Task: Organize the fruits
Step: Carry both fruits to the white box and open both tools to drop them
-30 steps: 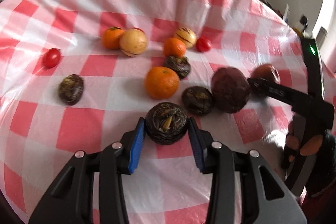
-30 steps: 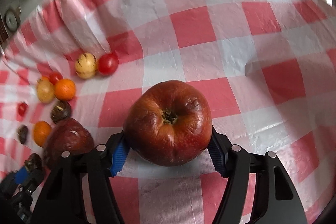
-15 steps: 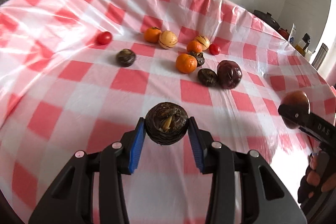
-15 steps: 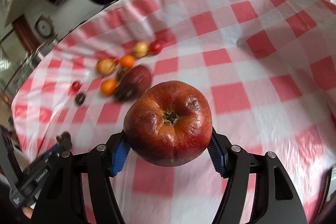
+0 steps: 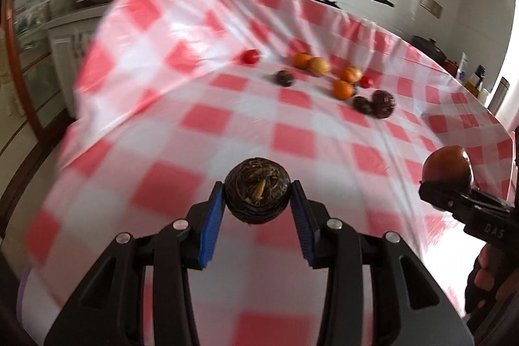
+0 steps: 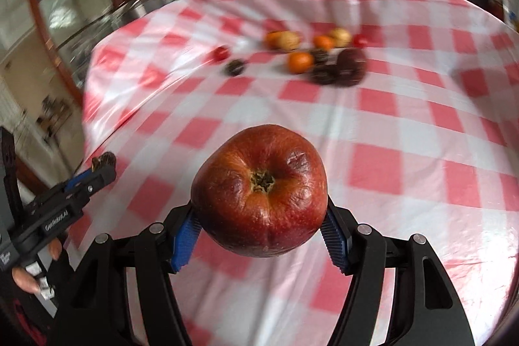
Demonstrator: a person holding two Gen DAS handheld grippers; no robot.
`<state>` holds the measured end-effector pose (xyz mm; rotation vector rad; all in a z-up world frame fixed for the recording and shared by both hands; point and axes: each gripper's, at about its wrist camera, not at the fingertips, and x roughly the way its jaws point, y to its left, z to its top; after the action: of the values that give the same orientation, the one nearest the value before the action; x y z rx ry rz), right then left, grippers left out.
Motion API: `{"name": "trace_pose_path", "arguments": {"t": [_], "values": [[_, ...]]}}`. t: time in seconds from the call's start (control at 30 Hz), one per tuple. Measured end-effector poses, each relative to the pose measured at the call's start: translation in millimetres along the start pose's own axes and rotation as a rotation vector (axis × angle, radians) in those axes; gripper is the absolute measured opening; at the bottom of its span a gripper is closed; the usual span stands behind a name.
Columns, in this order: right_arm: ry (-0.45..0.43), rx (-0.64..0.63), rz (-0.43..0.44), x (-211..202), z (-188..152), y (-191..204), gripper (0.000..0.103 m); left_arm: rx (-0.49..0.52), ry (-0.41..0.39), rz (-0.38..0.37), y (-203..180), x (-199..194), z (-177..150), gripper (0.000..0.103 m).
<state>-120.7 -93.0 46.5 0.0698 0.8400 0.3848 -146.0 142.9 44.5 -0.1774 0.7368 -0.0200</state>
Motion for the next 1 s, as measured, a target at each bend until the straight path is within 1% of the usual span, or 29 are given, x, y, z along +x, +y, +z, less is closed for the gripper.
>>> {"name": "trace_pose_path", "arguments": {"t": [0.17,0.2,0.3,0.4,0.47,0.57,0.6,0.67,0.7,0.73,0.8,0.87,0.9,1.0], "values": [[0.028,-0.16,0.078,0.0,-16.1,57.0,0.065,-0.044,-0.015,0.08,52.8,-34.5,-26.5,0.041],[0.033,-0.208,0.107,-0.2,-20.9,74.1,0.065,-0.062,-0.015,0.1,67.4,-42.8,-33.7,0.041],[0.046,-0.308,0.167,-1.5,-32.7,109.8,0.065,-0.132,-0.013,0.124,105.0,-65.1,-51.8,0.041],[0.08,-0.412,0.253,-1.6,-46.8,152.0,0.065,-0.209,-0.014,0.163,144.6,-89.3,-73.1,0.041],[0.108,-0.485,0.324,-1.3,-57.5,182.0,0.065,-0.25,-0.011,0.194,170.6,-103.1,-88.7,0.041],[0.149,-0.608,0.418,-3.6,-79.6,227.1,0.065,-0.292,-0.001,0.258,196.6,-114.8,-108.8,0.041],[0.182,-0.646,0.467,-2.3,-88.7,244.8,0.065,-0.309,0.009,0.277,207.4,-117.8,-117.9,0.041],[0.232,-0.696,0.523,0.0,-102.9,266.8,0.065,-0.325,0.036,0.302,221.1,-117.8,-131.2,0.041],[0.259,-0.727,0.541,3.7,-111.1,278.0,0.065,-0.33,0.065,0.325,228.9,-113.9,-138.7,0.041],[0.295,-0.767,0.55,11.2,-122.0,292.2,0.065,-0.334,0.102,0.35,235.7,-107.9,-145.6,0.041],[0.364,-0.833,0.54,30.8,-140.9,313.9,0.065,-0.349,0.165,0.386,247.7,-94.6,-158.1,0.041],[0.452,-0.893,0.493,62.0,-163.6,338.3,0.065,-0.377,0.226,0.401,260.3,-78.2,-166.8,0.041],[0.489,-0.925,0.466,78.5,-175.1,349.4,0.065,-0.401,0.274,0.411,269.0,-66.1,-172.6,0.041],[0.552,-1.024,0.411,111.5,-206.4,373.0,0.065,-0.449,0.386,0.45,289.2,-35.7,-191.1,0.041]]}}
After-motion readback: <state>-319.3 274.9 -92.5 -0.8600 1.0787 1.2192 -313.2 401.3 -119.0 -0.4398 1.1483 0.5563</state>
